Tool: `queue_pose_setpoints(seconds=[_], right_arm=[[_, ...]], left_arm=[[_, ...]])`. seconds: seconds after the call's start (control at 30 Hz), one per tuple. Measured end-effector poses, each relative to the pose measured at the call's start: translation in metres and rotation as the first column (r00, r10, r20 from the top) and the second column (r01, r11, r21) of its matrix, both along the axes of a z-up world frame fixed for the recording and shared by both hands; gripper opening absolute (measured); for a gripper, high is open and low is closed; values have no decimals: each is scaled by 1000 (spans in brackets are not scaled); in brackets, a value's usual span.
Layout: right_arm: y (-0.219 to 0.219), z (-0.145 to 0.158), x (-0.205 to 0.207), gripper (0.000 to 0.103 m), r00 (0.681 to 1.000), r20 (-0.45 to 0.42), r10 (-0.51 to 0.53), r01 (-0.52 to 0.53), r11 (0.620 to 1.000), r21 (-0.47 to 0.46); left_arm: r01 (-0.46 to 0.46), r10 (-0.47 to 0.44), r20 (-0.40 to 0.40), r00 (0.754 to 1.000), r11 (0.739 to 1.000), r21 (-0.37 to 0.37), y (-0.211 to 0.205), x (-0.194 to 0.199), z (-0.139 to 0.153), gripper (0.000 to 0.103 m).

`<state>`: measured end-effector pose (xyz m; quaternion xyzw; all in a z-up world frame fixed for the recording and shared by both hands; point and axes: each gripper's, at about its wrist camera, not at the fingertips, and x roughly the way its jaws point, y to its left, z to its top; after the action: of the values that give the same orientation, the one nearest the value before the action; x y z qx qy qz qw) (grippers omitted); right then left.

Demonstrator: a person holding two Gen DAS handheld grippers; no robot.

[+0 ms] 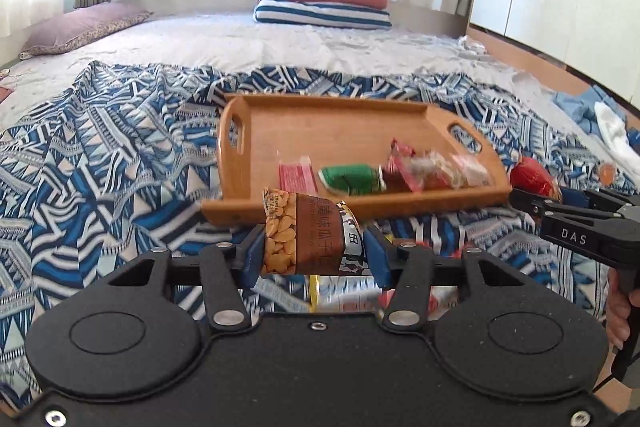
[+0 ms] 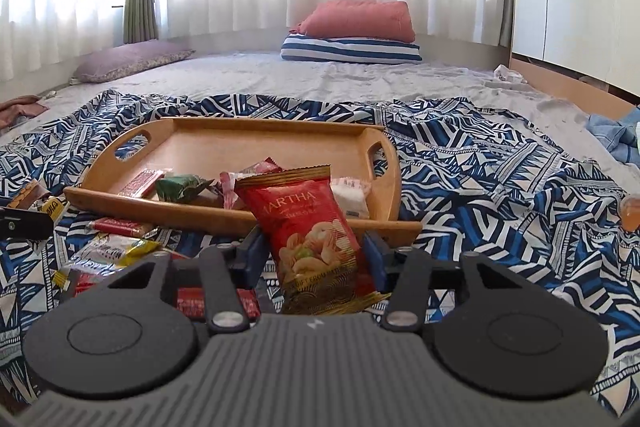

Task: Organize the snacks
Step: 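Carry the peanut bar over the tray with the left tool while the right tool carries the nut bag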

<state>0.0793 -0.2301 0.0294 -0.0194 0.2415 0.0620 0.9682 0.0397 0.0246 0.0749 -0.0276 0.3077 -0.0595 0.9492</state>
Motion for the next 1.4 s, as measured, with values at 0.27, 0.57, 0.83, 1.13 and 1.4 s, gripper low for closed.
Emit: queue_pose_setpoints(seconds=[0.27, 0.57, 0.83, 1.13, 1.4], right_arm=[[-5, 23, 52, 55, 1000, -15, -26, 26, 999, -20], [-3, 33, 129, 55, 997, -78, 0, -1, 1000, -12], [2, 11, 182, 55, 986, -169, -8, 9, 1000, 6], [3, -13, 201, 55, 977, -213, -30, 29, 1000, -10], [3, -22, 203, 55, 975, -222, -31, 27, 999, -20]], left_arm=[[-2, 4, 52, 999, 999, -38, 6, 62, 28, 49], [0, 1, 4, 1000, 993, -116, 0, 142, 21, 49], [-18, 11, -59, 998, 994, -111, -17, 191, -13, 49], [-14, 6, -88, 996, 996, -88, -28, 211, -37, 49], [-11, 4, -108, 994, 998, -68, -35, 216, -50, 49]])
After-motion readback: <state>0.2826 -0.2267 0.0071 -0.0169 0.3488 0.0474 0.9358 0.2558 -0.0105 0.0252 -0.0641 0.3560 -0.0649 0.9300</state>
